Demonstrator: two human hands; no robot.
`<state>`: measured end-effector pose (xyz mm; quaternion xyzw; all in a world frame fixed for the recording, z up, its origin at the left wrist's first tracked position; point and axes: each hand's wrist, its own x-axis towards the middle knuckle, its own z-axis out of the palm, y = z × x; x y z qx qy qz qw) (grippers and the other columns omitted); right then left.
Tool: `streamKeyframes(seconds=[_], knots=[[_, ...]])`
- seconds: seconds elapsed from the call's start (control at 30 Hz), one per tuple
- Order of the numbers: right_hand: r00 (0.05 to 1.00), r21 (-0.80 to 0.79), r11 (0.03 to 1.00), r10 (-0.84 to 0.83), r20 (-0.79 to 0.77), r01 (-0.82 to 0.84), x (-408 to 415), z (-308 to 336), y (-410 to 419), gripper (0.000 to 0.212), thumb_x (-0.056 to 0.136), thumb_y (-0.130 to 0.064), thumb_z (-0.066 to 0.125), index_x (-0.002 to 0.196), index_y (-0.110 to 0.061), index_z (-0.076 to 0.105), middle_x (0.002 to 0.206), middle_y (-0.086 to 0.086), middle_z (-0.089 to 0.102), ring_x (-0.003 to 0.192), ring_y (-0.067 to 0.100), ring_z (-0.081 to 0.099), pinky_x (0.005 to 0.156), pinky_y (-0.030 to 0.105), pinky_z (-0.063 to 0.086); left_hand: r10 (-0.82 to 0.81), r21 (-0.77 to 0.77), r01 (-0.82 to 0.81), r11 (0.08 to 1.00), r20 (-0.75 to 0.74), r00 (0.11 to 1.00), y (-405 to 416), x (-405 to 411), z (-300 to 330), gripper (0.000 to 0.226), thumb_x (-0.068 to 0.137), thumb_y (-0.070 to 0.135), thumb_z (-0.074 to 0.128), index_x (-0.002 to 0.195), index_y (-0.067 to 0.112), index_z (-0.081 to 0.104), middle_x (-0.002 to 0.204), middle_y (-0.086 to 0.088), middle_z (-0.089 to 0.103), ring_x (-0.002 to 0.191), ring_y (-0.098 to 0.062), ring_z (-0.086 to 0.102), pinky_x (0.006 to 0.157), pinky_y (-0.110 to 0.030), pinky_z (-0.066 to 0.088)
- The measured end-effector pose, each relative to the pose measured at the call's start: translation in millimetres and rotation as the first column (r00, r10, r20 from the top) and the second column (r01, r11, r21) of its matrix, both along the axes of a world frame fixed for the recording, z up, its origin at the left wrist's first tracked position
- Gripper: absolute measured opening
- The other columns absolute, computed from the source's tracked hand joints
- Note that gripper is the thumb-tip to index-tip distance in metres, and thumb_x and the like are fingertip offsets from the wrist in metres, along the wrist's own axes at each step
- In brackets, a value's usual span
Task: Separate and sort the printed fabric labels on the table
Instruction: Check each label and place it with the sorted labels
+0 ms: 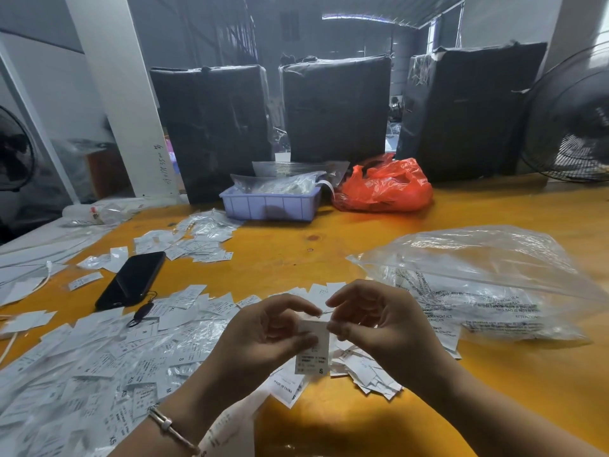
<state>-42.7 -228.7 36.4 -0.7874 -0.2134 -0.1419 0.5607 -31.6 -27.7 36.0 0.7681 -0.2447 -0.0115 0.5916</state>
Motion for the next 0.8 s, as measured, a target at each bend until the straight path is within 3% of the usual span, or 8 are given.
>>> streamKeyframes(seconds=[0.17,0.3,0.43,0.53,0.63,0.8], knots=[[1.0,0.086,0.996,0.022,-0.001,-0.022,0.2,-0.8,2.7,0.021,0.075,0.008,0.073,0.086,-0.009,0.07,0.073,0.008,0.072,0.063,0.021,0.068,0.062,0.034,0.058,-0.016,0.058,0.015,0.998,0.019,1.0,1.4,1.1,-1.8,0.022,0.073,0.024,0.075,0.085,0.006,0.073,0.082,-0.007,0.073,0.081,-0.016,0.071,0.07,-0.022,0.054],[0.999,0.079,0.996,0.048,0.004,-0.048,-0.8,-4.5,6.2,0.022,0.077,0.015,0.067,0.087,-0.005,0.069,0.072,0.01,0.072,0.062,0.019,0.069,0.062,0.031,0.058,0.015,0.097,-0.02,0.995,0.048,0.999,3.1,1.9,-1.5,0.027,0.073,0.039,0.074,0.095,0.024,0.072,0.09,0.002,0.074,0.087,-0.013,0.07,0.078,-0.033,0.059],[0.999,0.083,0.996,0.038,0.033,-0.04,-1.2,-6.9,7.3,0.019,0.077,0.012,0.069,0.086,-0.005,0.069,0.073,0.009,0.073,0.062,0.018,0.069,0.061,0.029,0.058,0.058,0.109,-0.066,0.992,0.078,0.995,4.8,3.3,-2.3,0.01,0.079,0.029,0.074,0.089,0.029,0.074,0.088,0.002,0.074,0.087,-0.017,0.069,0.079,-0.042,0.057],[0.996,0.057,0.998,0.018,0.086,-0.023,-0.3,-7.8,6.8,0.017,0.076,0.008,0.073,0.086,-0.006,0.071,0.073,0.004,0.073,0.062,0.013,0.069,0.06,0.021,0.054,0.086,0.097,-0.095,0.991,0.094,0.992,4.5,3.4,-1.6,0.015,0.079,0.025,0.074,0.093,0.029,0.073,0.091,0.003,0.073,0.087,-0.017,0.068,0.078,-0.041,0.058],[0.993,0.064,0.998,0.009,0.12,-0.016,-0.5,-8.4,7.0,0.014,0.076,0.004,0.075,0.086,-0.005,0.073,0.073,0.002,0.073,0.063,0.013,0.069,0.06,0.024,0.056,0.09,0.06,-0.096,0.994,0.097,0.991,4.6,3.2,-0.2,0.038,0.074,0.028,0.074,0.11,0.028,0.066,0.098,0.003,0.072,0.089,-0.014,0.068,0.08,-0.039,0.059],[0.988,0.004,1.0,-0.021,0.153,0.02,-2.4,-7.2,9.3,0.01,0.077,-0.004,0.077,0.086,-0.009,0.075,0.074,-0.003,0.073,0.062,0.011,0.069,0.059,0.034,0.058,0.115,0.071,-0.122,0.99,0.106,0.988,4.7,3.5,-1.1,0.028,0.082,0.007,0.073,0.101,0.027,0.071,0.088,0.001,0.073,0.087,-0.013,0.068,0.083,-0.037,0.056]])
